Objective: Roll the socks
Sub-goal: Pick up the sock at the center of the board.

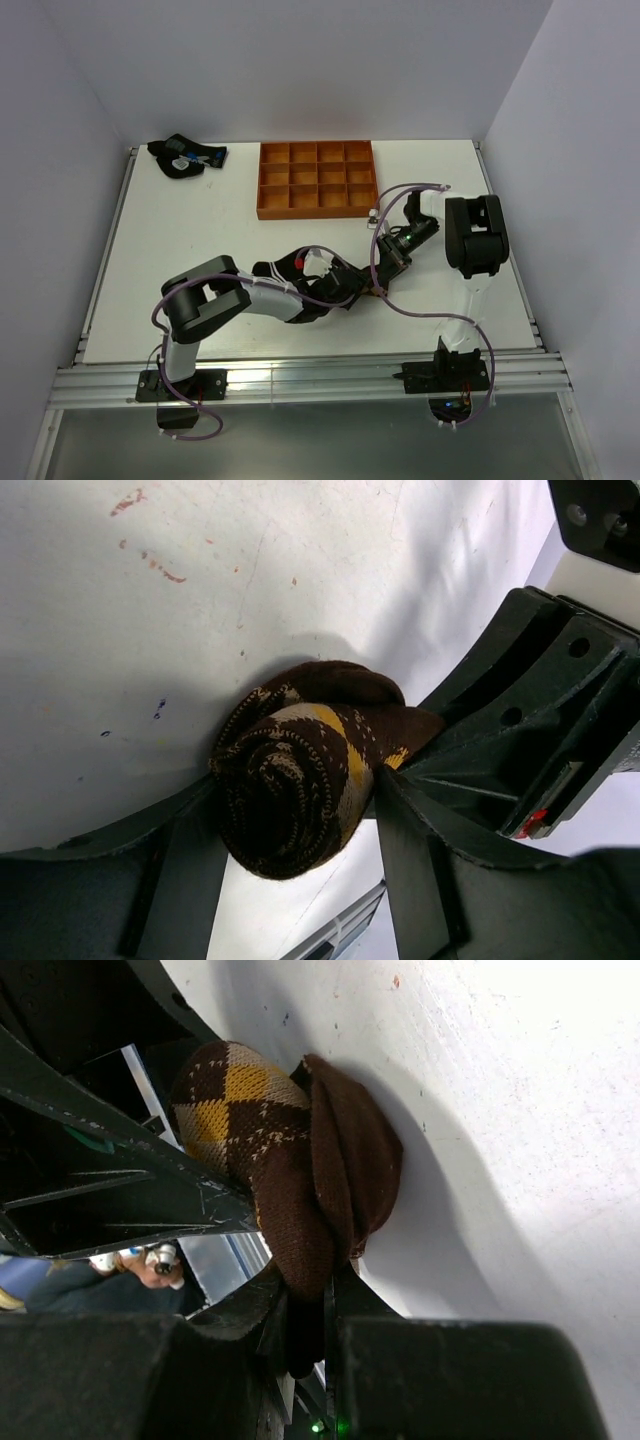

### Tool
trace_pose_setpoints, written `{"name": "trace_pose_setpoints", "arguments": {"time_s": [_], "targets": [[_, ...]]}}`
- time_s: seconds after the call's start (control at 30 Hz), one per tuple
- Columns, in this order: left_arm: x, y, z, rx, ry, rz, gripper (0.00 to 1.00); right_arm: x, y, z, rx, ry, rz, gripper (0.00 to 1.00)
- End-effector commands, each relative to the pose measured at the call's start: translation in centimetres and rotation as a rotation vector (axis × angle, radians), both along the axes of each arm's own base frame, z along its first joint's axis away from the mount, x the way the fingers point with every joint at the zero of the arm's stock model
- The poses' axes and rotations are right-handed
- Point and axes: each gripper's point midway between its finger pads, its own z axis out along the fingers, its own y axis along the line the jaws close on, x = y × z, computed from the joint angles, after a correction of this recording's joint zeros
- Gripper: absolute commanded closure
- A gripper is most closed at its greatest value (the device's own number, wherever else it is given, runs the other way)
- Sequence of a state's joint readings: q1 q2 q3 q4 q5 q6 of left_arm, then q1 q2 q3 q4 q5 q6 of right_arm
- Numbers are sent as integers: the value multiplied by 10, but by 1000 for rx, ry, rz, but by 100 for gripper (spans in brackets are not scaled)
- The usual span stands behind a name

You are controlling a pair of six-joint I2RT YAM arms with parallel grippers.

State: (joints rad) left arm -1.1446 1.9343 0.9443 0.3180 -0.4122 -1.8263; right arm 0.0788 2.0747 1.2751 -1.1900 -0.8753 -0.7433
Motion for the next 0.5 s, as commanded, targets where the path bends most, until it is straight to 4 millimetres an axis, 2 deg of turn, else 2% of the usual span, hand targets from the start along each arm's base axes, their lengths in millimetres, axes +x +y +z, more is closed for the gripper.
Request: {"name": "trace_pose_setpoints", "arguments": {"time_s": [0.0,0.23,0.33,0.47], "targets": [[-3,38,-63,242,77,22,38,-15,5,15,58,78,36,100],[3,41,-69,278,85,27,46,-30,6,27,105,130,84,100],[5,40,-68,283,73,24,54,-34,7,29,99,122,104,100],[8,42,-67,303,59,19,76,-36,8,30,91,115,118,100]]}}
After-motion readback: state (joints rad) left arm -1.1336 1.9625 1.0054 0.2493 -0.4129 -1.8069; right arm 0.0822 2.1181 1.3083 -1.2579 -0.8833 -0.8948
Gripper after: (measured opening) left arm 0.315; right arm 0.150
